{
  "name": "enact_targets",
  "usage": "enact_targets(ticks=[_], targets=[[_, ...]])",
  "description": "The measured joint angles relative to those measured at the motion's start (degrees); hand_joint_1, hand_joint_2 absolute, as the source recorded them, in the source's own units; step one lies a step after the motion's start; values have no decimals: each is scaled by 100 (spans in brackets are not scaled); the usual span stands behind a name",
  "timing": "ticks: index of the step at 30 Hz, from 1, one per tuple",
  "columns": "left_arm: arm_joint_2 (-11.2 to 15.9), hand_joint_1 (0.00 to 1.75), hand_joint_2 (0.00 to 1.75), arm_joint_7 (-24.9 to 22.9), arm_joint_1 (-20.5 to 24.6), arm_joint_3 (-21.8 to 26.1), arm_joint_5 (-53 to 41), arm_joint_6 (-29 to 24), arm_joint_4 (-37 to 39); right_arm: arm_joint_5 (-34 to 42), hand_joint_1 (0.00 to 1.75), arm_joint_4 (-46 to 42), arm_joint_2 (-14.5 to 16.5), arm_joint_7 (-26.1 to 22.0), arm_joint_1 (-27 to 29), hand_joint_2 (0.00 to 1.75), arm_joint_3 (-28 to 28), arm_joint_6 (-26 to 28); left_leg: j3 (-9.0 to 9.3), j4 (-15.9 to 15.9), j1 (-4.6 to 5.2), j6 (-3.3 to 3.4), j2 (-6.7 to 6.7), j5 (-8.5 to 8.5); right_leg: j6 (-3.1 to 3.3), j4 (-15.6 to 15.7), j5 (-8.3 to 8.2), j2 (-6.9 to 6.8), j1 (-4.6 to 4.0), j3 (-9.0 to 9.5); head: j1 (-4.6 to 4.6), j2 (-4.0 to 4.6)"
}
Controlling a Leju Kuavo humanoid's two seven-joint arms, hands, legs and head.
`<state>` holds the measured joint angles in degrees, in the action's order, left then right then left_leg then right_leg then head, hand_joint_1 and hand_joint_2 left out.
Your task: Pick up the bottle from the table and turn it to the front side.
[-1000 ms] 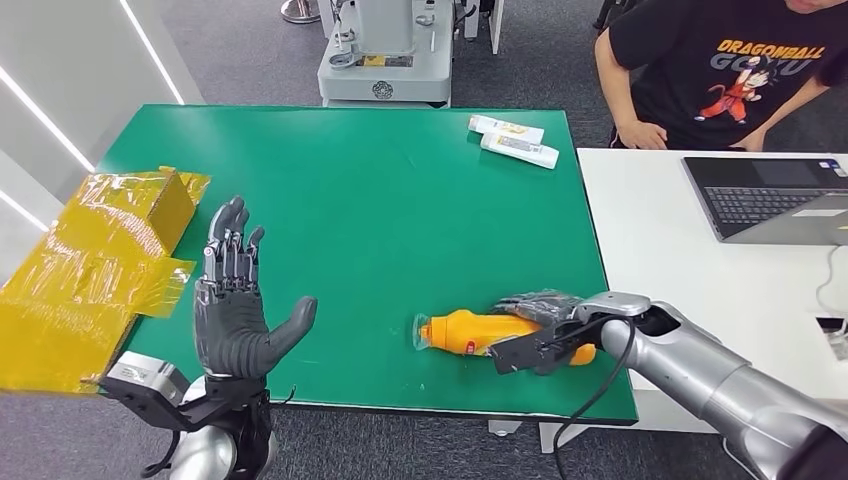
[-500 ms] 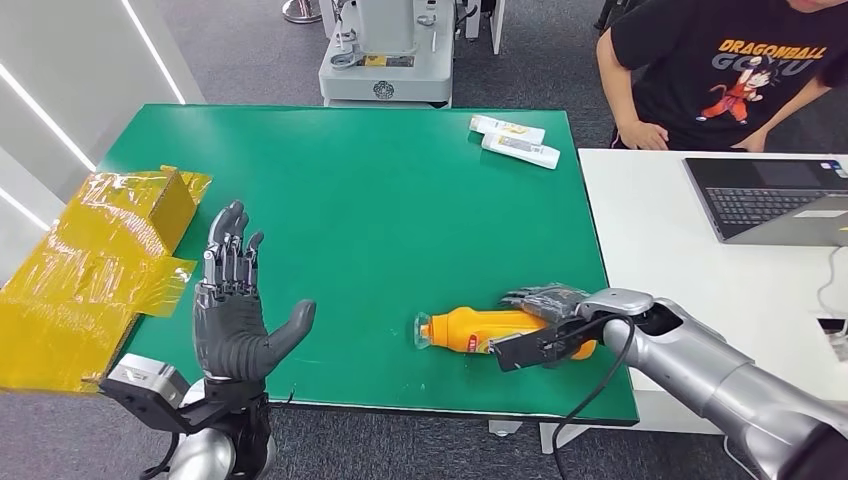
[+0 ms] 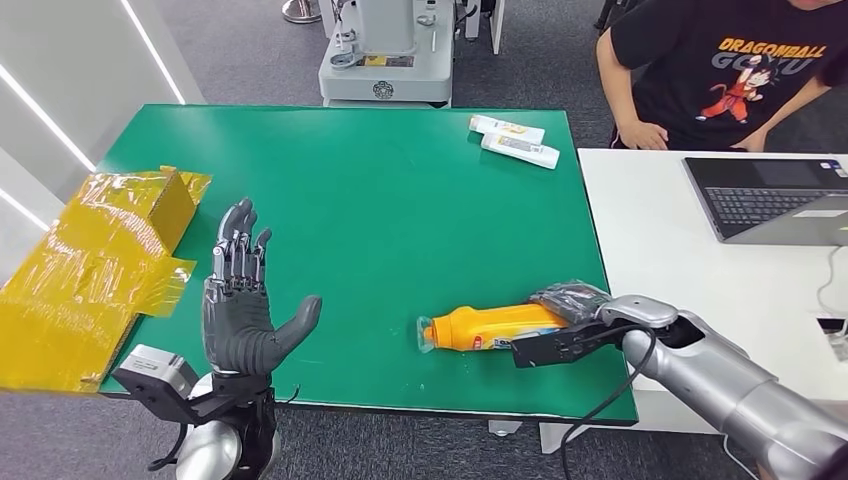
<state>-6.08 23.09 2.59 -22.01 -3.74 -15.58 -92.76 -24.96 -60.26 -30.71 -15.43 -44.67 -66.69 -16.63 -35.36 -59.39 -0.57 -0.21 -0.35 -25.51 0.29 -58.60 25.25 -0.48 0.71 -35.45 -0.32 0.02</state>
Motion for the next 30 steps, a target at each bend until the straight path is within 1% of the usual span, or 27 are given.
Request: enact_targets(ticks=[13,16,19,23,27,28,30], targets=[[-2,0,175,0,-12,0,-1,-55,0,-81,175,-30,5,-24,162,175,264,114,-3,0,1,0,1,0,0,0,0,-1,0,0,1,0],[-2,0,175,6,-31,0,-11,-117,0,-144,175,-28,48,-43,194,175,351,305,-5,0,1,0,0,0,0,-1,0,-1,0,0,1,0],[-3,0,175,20,-87,0,-51,-206,-2,-323,175,-44,150,-20,246,175,538,901,-4,1,0,0,0,0,0,-2,0,-1,0,-1,-1,0],[-17,0,175,39,-185,0,-126,-291,-4,-584,175,-265,291,80,468,175,1065,2159,-5,1,-1,0,5,0,1,-1,2,-7,-1,-1,-1,0],[-24,0,175,56,-196,0,-170,-313,-4,-717,175,-668,393,-65,870,175,1716,3318,-7,1,0,0,9,0,0,-1,3,-10,-1,-1,-1,0],[-26,0,175,59,-191,-1,-179,-313,-4,-735,175,-768,414,-105,974,175,1864,3514,-7,1,0,0,9,-1,-1,0,4,-10,-1,-1,0,0],[-28,0,175,60,-180,-1,-185,-311,-4,-756,175,-919,445,-144,1128,175,2082,3689,-7,1,1,0,8,-1,-1,0,4,-9,0,-1,0,0]])
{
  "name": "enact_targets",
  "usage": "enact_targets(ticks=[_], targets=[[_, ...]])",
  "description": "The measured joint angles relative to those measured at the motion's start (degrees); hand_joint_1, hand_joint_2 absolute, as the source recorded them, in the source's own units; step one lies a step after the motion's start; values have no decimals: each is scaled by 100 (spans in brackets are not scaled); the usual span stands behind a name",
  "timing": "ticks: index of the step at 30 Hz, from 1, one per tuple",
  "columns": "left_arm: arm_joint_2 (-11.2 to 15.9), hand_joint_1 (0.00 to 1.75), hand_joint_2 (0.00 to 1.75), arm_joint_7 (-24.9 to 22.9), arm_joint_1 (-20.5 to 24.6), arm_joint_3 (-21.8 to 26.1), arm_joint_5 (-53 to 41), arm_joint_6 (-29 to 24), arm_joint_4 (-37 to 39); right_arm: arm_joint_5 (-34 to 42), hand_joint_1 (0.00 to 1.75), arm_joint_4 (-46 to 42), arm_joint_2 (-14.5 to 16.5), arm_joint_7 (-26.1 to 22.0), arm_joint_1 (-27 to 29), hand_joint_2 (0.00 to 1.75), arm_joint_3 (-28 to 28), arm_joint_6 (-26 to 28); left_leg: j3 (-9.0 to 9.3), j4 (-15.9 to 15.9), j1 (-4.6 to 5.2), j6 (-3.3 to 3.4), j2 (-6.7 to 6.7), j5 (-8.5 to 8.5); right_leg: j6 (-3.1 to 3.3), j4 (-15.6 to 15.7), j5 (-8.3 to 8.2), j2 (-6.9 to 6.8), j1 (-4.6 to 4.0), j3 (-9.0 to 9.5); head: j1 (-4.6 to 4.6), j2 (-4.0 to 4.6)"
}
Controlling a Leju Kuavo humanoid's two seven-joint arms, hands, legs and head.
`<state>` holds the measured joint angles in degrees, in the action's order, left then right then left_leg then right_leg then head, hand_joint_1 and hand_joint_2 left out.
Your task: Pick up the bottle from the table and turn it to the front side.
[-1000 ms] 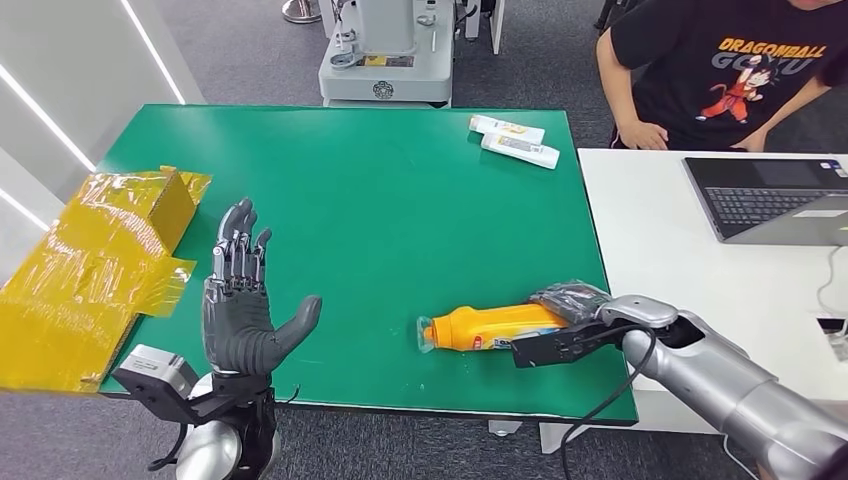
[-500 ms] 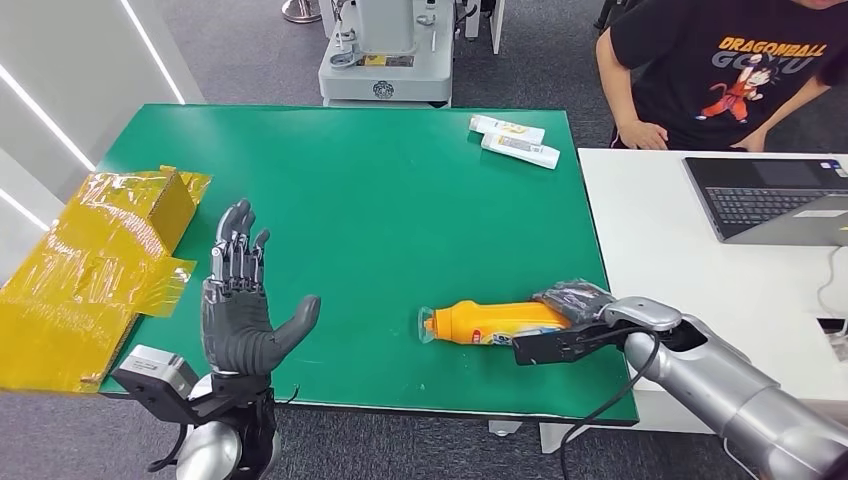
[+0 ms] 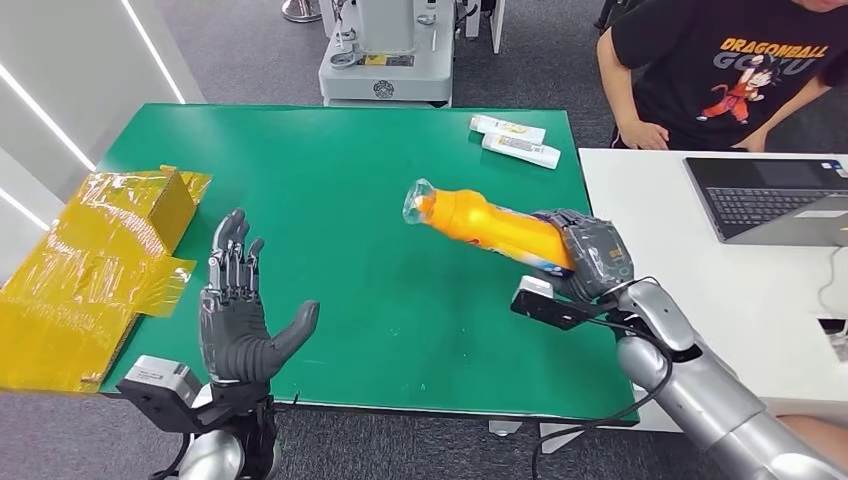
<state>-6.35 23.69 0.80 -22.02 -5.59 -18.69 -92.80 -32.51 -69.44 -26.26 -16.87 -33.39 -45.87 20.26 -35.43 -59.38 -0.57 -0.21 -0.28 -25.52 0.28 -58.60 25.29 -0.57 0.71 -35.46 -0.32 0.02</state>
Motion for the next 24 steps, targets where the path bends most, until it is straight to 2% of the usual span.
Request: enact_targets(ticks=[3,7,11,14,19,24], targets=[[1,0,175,1,21,-6,2,30,1,-38,175,-161,39,-111,201,175,232,260,0,0,0,0,1,0,0,1,0,-1,0,0,0,0],[5,0,175,-24,132,-68,92,244,2,-88,175,-481,181,-402,590,175,614,1098,-1,0,0,0,4,0,0,0,0,-6,0,0,1,0],[8,0,175,-99,295,-109,329,598,26,-296,175,-819,464,-781,969,175,917,1828,1,2,-1,0,-2,0,0,-1,0,1,0,-1,0,0],[16,0,175,-117,440,-147,487,768,102,-454,175,-984,806,-1195,1171,175,1149,1926,2,4,-2,-1,-3,0,1,-2,1,2,-1,-2,0,0],[39,0,175,-140,609,-234,657,907,248,-520,175,-1163,1348,-1599,1322,175,1480,1937,3,6,-3,-3,-3,2,2,-3,1,1,-2,-3,-1,0],[68,0,175,-168,687,-302,766,997,354,-501,175,-1273,1727,-1768,1384,175,1703,1941,4,4,-1,-3,-7,2,3,-2,-1,7,-1,-2,-1,0]])
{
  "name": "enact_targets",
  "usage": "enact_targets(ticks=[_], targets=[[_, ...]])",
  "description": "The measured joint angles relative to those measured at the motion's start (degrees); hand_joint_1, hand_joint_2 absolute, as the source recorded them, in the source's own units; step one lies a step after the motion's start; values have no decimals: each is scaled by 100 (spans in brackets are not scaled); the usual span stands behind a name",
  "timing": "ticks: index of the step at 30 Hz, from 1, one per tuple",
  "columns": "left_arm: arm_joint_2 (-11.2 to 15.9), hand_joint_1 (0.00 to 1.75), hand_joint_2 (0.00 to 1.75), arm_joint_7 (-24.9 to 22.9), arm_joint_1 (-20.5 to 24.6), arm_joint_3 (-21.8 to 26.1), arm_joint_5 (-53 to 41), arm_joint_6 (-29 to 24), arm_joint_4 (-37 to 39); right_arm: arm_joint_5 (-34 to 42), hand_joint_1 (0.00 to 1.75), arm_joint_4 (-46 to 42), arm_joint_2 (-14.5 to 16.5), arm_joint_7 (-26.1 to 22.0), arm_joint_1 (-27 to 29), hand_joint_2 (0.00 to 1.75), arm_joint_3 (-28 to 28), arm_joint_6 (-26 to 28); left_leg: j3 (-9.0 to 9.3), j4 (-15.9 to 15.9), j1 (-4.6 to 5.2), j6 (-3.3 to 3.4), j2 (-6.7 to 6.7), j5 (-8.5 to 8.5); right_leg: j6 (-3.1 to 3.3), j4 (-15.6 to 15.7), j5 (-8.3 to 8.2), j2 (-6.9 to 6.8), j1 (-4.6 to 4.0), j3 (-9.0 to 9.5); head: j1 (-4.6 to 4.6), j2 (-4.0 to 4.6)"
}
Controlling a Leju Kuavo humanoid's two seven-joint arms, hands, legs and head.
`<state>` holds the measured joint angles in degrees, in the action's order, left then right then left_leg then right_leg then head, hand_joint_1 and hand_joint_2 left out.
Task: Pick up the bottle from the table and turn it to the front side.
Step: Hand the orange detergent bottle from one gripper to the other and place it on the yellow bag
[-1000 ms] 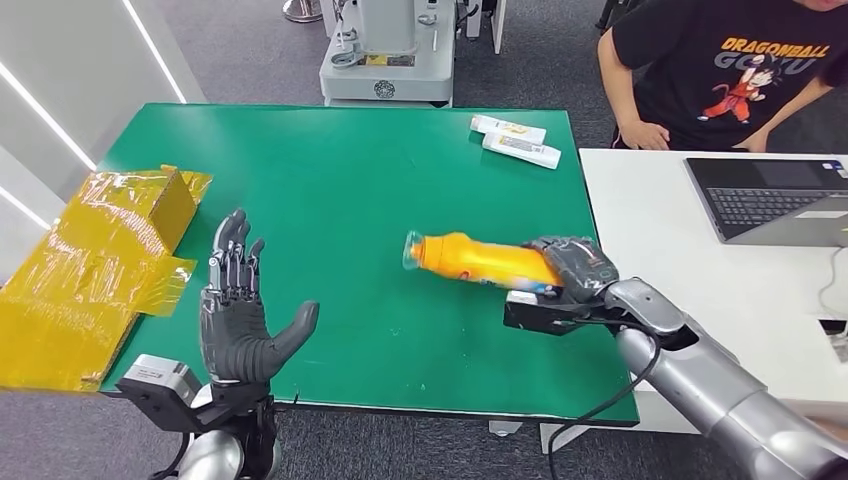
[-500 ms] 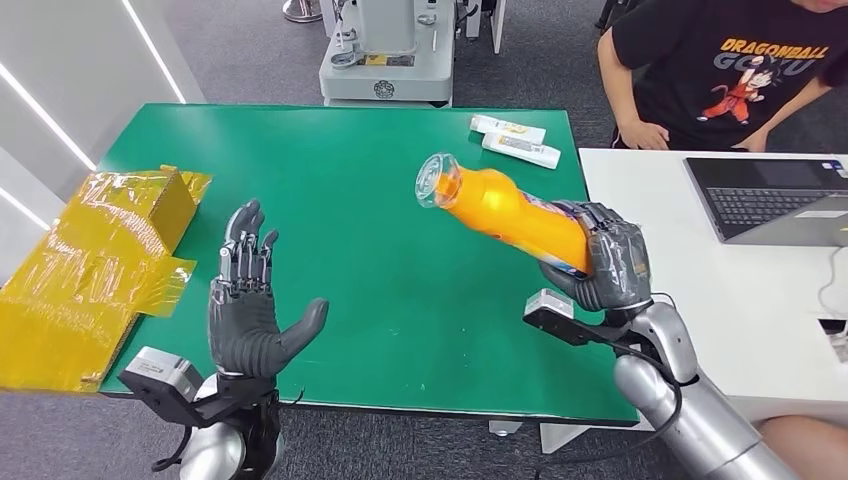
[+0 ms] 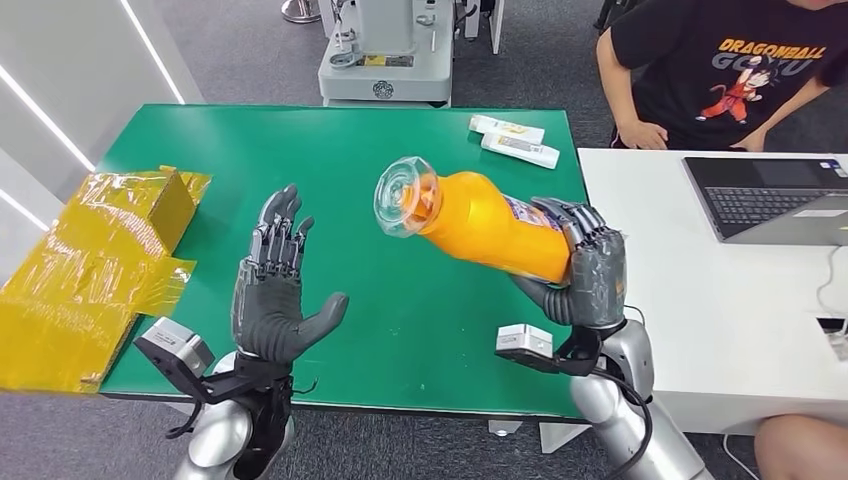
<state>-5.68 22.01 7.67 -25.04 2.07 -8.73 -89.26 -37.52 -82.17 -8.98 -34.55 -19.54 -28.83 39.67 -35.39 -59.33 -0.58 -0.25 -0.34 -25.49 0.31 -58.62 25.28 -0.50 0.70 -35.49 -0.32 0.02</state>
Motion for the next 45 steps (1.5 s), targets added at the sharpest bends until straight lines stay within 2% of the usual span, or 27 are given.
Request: enact_targets(ticks=[10,15,18,25,39,45], targets=[[-15,0,175,-137,99,-136,116,385,145,15,175,-108,405,-143,159,175,86,2,-2,0,-1,0,1,-1,0,1,1,-1,0,-1,-1,0],[-92,0,175,-207,322,-208,206,505,308,-60,175,77,705,81,49,175,-52,0,-1,2,-2,-1,-1,1,1,-2,0,0,0,-1,-1,0],[-132,0,175,-230,405,-219,232,530,351,158,175,353,799,227,-146,175,-190,-16,-1,1,-2,-3,0,3,1,-2,-1,-1,-1,-1,-1,0],[-157,0,175,-247,550,-219,209,545,384,816,175,932,828,582,-487,175,-548,-545,-3,-1,-1,-4,3,4,0,-2,-1,-2,0,0,-1,0],[-147,0,175,-227,658,-219,237,513,565,843,175,1323,828,685,-616,175,-787,-933,-4,0,-1,-4,3,3,0,-1,-1,-2,0,-1,1,0],[-147,0,175,-247,665,-217,-162,251,773,760,175,1265,828,739,-631,175,-827,-1042,-4,-1,-1,-4,3,3,0,-1,0,-2,0,-2,1,0]])
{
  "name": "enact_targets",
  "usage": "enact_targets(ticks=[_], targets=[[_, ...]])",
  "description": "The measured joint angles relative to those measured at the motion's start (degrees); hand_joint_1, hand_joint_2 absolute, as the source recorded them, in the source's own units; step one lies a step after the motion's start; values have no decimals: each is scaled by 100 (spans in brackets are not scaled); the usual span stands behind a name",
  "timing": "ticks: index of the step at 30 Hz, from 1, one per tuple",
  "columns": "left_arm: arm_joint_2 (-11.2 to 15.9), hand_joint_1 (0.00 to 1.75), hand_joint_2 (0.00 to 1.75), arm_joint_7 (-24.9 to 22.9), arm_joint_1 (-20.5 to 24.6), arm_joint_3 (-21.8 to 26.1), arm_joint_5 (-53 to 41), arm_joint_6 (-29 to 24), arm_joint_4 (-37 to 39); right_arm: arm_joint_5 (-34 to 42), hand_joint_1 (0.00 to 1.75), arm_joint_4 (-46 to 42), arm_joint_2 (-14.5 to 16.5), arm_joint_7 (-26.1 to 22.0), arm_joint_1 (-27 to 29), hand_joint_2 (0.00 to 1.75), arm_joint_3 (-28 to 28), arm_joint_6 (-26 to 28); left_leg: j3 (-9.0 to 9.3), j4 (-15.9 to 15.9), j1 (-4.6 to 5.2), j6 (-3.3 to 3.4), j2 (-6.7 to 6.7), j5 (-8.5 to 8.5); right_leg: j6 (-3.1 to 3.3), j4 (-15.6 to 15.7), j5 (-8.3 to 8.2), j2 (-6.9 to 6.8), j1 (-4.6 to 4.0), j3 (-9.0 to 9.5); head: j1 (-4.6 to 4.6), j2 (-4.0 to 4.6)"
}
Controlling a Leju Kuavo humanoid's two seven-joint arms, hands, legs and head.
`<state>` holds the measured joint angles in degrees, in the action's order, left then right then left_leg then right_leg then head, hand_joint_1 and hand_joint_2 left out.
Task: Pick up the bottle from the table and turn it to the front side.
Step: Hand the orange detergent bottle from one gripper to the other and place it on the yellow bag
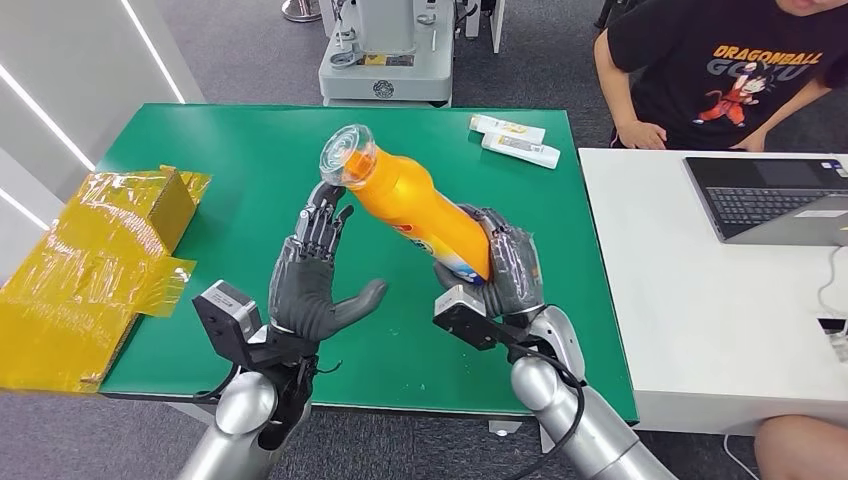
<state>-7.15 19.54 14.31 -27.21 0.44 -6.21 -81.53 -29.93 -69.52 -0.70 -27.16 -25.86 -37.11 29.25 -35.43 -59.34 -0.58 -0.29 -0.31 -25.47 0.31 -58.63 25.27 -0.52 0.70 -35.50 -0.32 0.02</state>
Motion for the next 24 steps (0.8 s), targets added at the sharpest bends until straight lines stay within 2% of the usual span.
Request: enact_targets(ticks=[13,24], targets=[[-2,0,175,2,59,145,-125,-70,422,270,175,-515,7,-53,-6,175,-301,-449,0,0,0,0,0,0,0,-1,0,0,0,0,-1,0],[3,0,175,51,55,200,-6,-98,534,638,175,-328,136,-160,-29,175,-604,-655,-1,1,-1,0,1,0,0,-1,0,-1,0,1,-1,0]])
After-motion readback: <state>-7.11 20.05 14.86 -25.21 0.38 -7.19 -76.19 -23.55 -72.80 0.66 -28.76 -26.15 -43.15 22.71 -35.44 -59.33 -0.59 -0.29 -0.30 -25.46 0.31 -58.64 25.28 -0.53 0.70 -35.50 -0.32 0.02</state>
